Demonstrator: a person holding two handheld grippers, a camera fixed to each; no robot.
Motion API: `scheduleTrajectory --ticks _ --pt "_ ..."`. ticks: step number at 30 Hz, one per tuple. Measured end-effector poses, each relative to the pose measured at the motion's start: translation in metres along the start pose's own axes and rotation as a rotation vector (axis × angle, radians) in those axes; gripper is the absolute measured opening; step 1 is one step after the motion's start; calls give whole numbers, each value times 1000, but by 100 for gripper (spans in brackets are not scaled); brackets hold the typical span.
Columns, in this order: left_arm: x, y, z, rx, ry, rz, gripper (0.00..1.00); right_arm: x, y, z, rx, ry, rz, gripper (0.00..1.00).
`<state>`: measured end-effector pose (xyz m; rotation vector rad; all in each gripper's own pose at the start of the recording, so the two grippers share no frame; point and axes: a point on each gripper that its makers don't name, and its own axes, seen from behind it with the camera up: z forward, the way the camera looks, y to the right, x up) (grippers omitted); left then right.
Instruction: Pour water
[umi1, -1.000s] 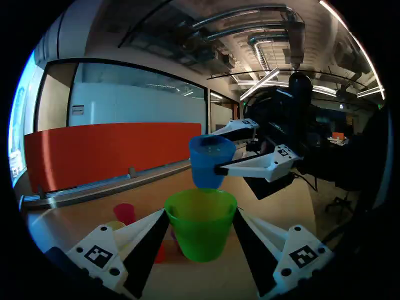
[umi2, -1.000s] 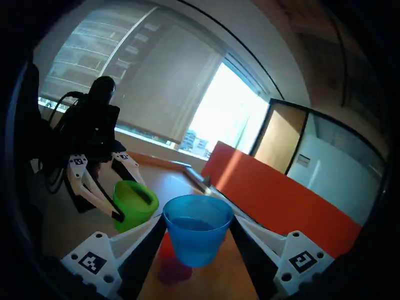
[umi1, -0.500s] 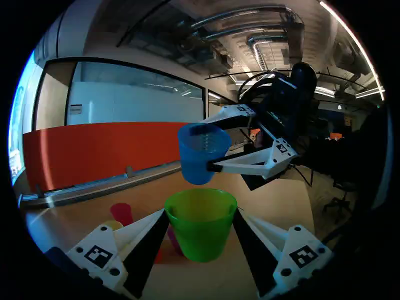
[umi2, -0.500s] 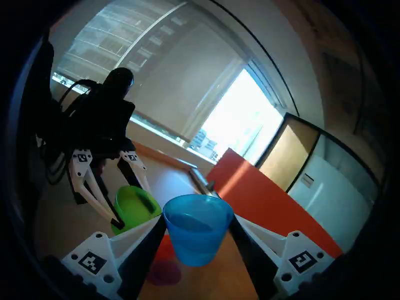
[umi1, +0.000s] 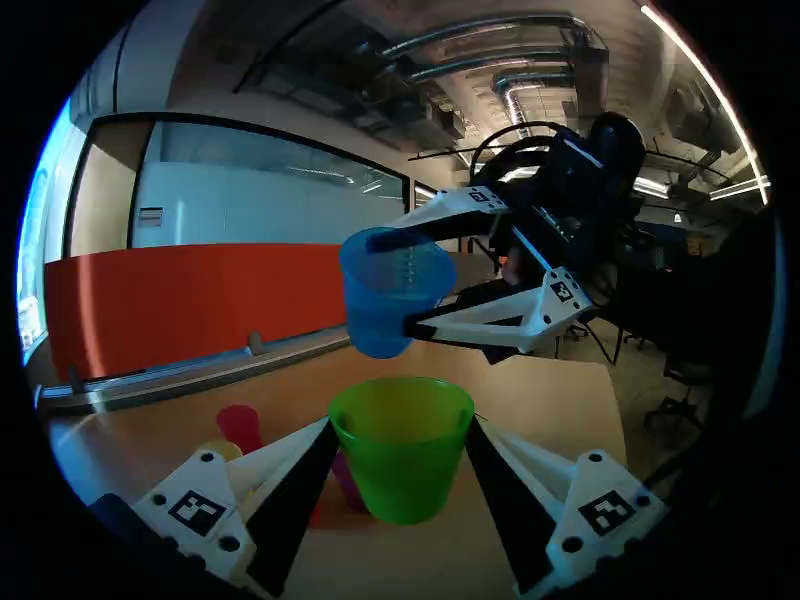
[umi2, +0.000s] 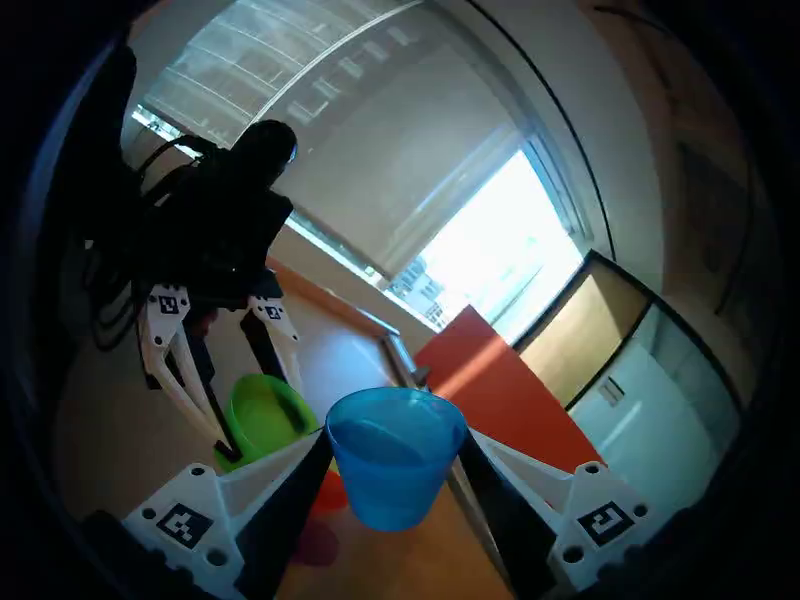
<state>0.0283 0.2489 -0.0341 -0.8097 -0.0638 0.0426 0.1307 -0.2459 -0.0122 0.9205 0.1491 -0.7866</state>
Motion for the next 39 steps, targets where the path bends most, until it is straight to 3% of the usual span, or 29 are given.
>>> scheduleTrajectory --ticks 39 --pt "3 2 6 -15 16 0 87 12 3 15 48 -58 -270 92"
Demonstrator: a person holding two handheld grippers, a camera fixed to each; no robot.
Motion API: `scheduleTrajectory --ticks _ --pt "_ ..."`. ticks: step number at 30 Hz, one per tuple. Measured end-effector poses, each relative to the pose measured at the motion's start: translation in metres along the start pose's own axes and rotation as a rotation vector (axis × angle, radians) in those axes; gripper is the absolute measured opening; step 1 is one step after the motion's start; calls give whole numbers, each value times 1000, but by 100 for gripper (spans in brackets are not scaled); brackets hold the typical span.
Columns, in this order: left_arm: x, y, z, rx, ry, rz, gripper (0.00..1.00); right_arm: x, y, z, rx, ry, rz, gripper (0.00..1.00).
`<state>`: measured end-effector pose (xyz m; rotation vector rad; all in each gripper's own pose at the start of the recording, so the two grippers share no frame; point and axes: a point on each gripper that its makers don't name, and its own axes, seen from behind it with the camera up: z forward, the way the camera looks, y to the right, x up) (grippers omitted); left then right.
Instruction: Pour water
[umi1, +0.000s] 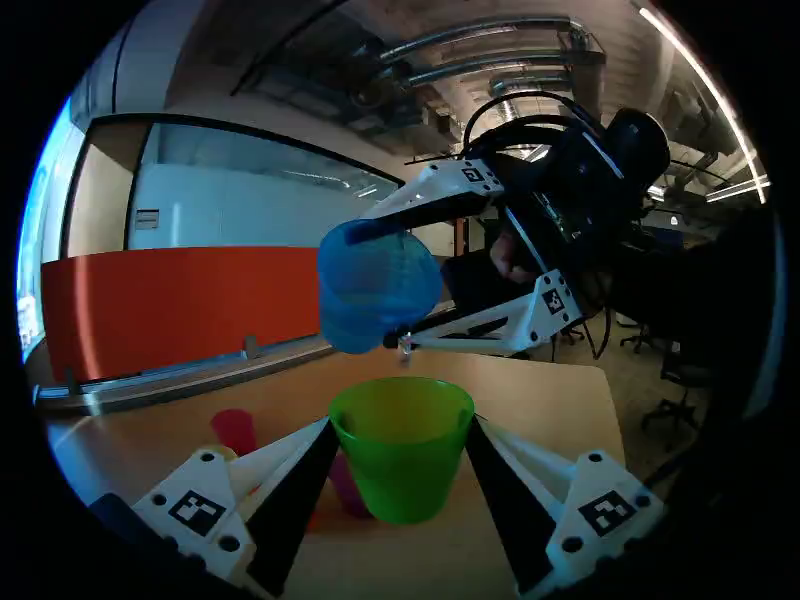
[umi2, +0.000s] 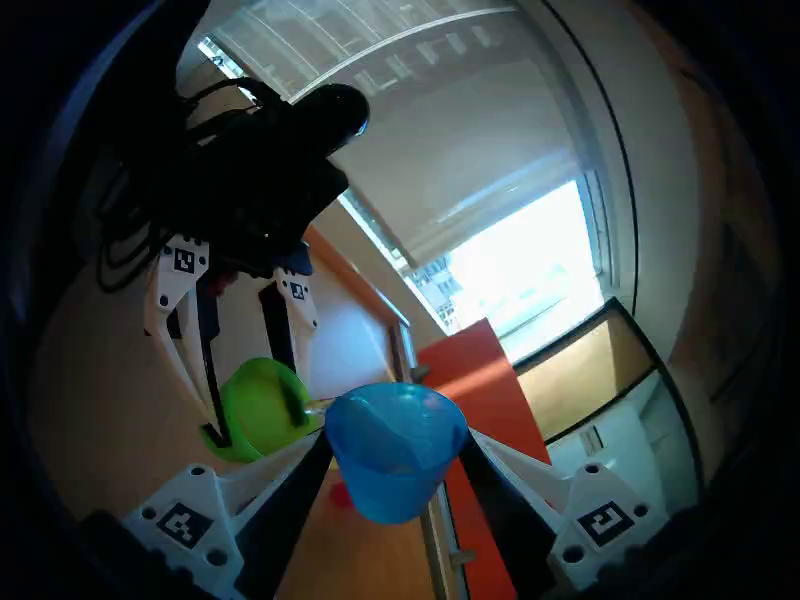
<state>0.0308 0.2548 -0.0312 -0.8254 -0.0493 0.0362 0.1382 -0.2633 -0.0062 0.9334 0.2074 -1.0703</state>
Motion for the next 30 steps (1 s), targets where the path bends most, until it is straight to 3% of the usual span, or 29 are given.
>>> scheduleTrajectory --ticks 30 --pt "1 4 2 -11 -3 12 86 4 6 -3 -9 -3 -106 91"
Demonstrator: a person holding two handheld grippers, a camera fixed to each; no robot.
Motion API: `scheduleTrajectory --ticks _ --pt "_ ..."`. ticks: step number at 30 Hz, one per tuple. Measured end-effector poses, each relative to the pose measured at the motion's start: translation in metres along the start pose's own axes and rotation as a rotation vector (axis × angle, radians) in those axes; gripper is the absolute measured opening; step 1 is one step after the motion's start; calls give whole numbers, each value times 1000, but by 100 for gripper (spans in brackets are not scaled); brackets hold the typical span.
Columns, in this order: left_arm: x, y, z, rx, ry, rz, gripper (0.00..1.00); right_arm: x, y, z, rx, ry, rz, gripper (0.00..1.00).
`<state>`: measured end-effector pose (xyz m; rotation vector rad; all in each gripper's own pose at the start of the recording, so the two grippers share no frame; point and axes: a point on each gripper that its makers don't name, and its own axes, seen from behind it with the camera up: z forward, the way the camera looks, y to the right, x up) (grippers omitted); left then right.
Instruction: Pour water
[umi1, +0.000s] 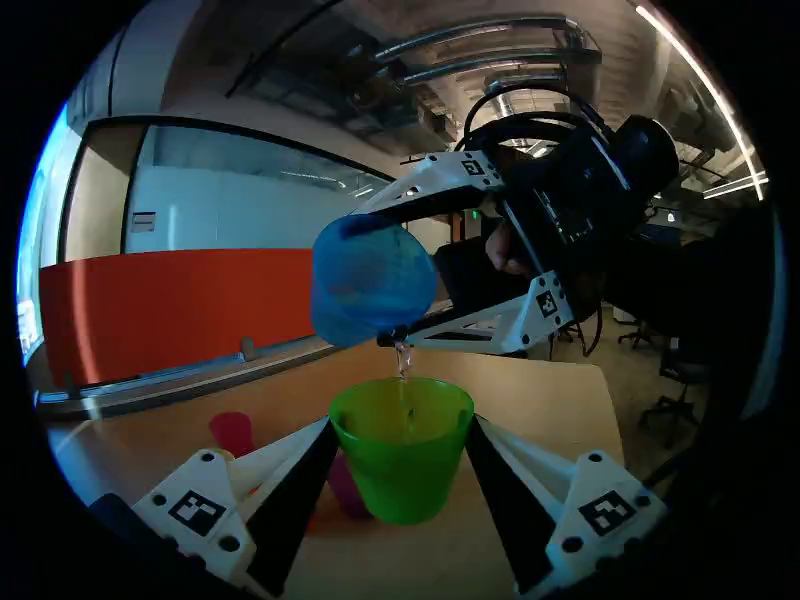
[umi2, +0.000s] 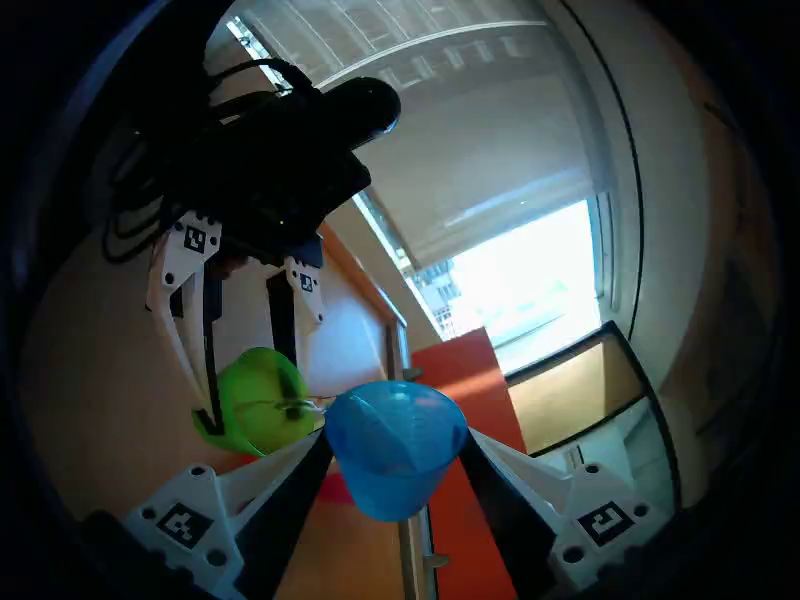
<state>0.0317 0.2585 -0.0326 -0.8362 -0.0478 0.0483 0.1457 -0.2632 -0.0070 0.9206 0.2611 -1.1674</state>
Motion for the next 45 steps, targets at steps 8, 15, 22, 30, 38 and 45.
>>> scheduleTrajectory --ticks 8,15,22,30,38,45 --pt "-1 3 1 -6 -4 7 86 0 3 -3 -6 1 -21 91" --pt "0 6 1 -15 -2 6 87 -2 3 -5 -3 -2 -51 91" --pt "0 11 1 -27 -1 6 86 -1 8 -6 -15 2 -74 91" --pt "-1 10 2 -24 -3 4 86 -1 7 -5 -14 8 -95 91" --pt "-2 9 2 -23 -2 0 86 -1 8 -3 -15 4 -123 91" --pt "-4 9 1 -23 -3 -2 86 -1 11 -2 -21 3 -144 91"
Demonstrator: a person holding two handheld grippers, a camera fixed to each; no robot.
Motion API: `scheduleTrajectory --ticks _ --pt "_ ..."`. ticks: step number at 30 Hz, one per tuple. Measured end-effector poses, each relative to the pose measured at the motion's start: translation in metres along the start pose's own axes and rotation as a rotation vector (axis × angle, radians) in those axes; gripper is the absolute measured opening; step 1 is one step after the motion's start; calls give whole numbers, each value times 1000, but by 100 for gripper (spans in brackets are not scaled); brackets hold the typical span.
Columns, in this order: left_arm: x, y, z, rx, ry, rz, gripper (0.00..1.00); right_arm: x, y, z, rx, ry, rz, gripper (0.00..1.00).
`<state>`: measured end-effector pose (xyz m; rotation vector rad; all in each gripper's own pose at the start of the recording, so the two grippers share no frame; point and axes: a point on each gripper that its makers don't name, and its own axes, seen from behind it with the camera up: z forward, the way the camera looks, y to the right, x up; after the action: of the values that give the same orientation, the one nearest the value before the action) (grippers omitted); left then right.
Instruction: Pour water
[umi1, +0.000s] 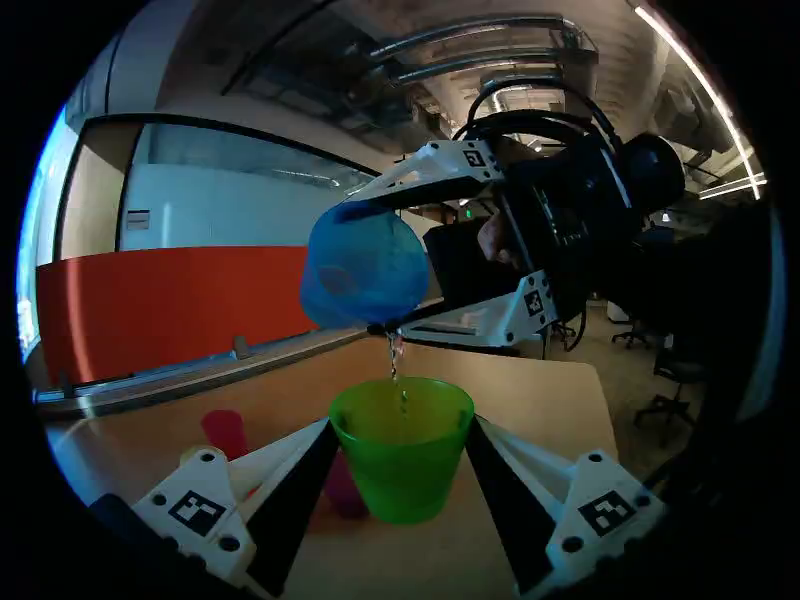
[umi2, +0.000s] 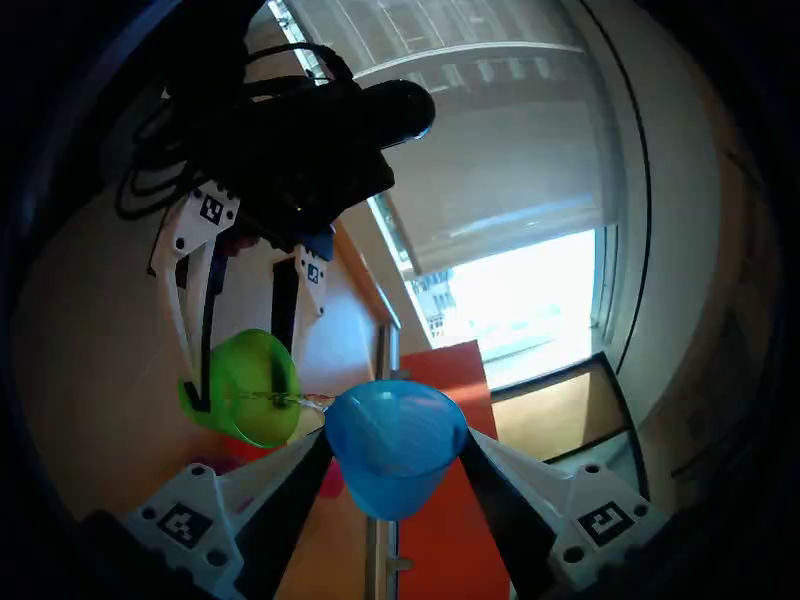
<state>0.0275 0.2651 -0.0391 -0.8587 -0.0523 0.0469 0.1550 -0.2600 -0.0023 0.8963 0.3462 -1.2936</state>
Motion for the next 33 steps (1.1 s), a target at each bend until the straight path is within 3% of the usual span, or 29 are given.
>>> scheduleTrajectory --ticks 33 --pt "3 2 -2 -1 -1 -1 86 0 5 2 -18 -5 -105 91"
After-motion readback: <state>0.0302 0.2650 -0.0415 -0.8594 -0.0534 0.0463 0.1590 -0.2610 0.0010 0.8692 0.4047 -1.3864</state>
